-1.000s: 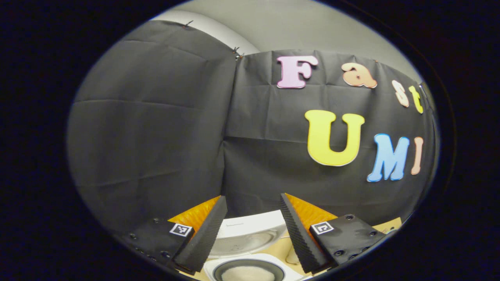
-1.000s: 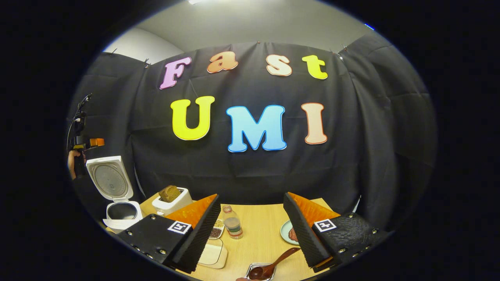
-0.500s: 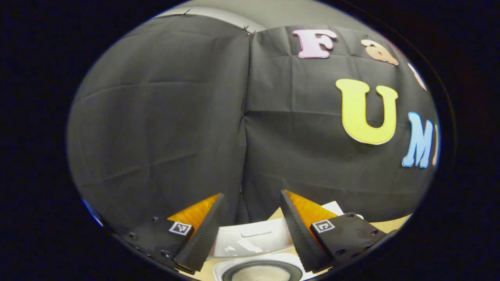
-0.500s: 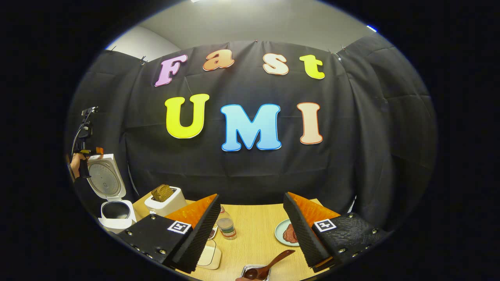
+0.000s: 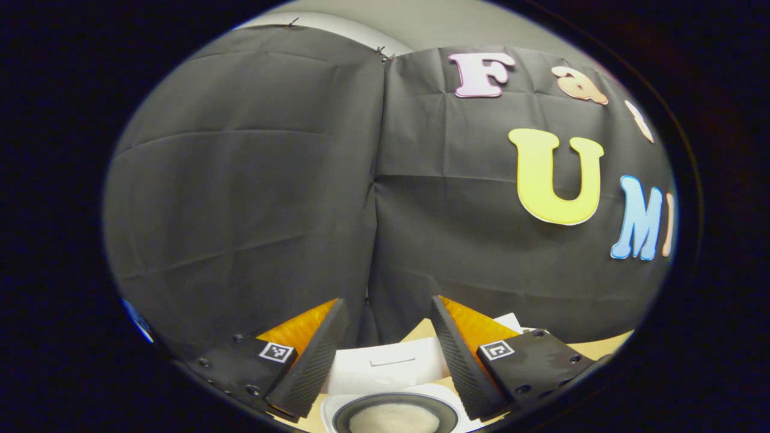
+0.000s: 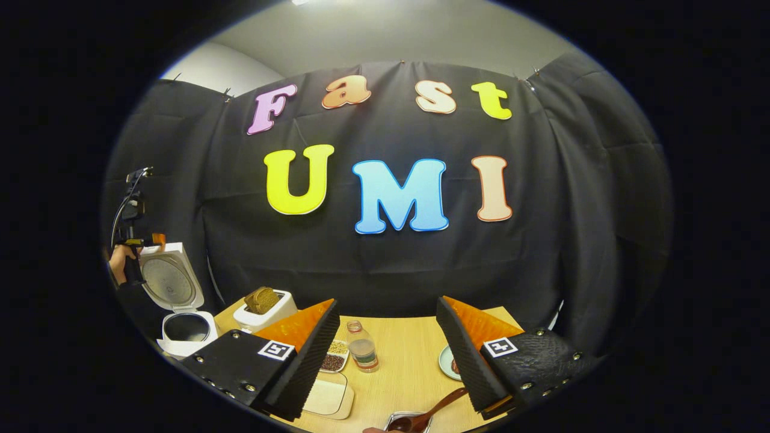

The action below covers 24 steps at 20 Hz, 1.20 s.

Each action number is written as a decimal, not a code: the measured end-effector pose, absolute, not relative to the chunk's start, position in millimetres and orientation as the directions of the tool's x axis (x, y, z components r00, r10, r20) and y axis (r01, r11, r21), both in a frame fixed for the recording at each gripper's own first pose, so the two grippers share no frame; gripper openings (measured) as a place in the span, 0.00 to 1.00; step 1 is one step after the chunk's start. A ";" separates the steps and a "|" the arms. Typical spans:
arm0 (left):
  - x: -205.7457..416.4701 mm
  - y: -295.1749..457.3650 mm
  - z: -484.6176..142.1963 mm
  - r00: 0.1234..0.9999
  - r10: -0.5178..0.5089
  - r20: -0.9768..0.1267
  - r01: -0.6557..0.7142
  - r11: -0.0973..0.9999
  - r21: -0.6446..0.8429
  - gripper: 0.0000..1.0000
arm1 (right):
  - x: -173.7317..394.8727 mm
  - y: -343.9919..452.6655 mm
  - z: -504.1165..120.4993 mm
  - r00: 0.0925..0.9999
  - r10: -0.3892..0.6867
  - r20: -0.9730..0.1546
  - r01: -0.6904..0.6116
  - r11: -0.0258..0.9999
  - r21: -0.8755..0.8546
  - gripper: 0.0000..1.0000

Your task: Close the left gripper, press the button to open the rice cooker; take a wooden spoon from the chopstick holder with the right hand, scoop a spoonful of rice and pour it into the rice cooker, then put the wooden spoon back into the chopstick holder.

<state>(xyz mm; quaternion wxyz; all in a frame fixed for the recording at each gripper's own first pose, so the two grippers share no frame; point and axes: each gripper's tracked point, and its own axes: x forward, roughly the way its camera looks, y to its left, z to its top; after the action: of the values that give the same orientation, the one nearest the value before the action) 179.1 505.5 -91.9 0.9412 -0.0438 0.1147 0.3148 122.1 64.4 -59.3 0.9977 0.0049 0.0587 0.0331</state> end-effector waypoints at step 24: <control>93.6 380.4 -186.6 0.808 0.434 -0.397 -0.501 0.862 -0.078 0.92 | 84.0 71.4 -42.8 0.985 0.148 -0.088 -0.148 0.989 0.011 0.98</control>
<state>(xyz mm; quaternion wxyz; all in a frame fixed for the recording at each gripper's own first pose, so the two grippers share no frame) 93.6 380.4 -186.6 0.9466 -0.0898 0.1864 0.2471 84.0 71.4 -42.8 0.9962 0.0023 0.0443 0.0743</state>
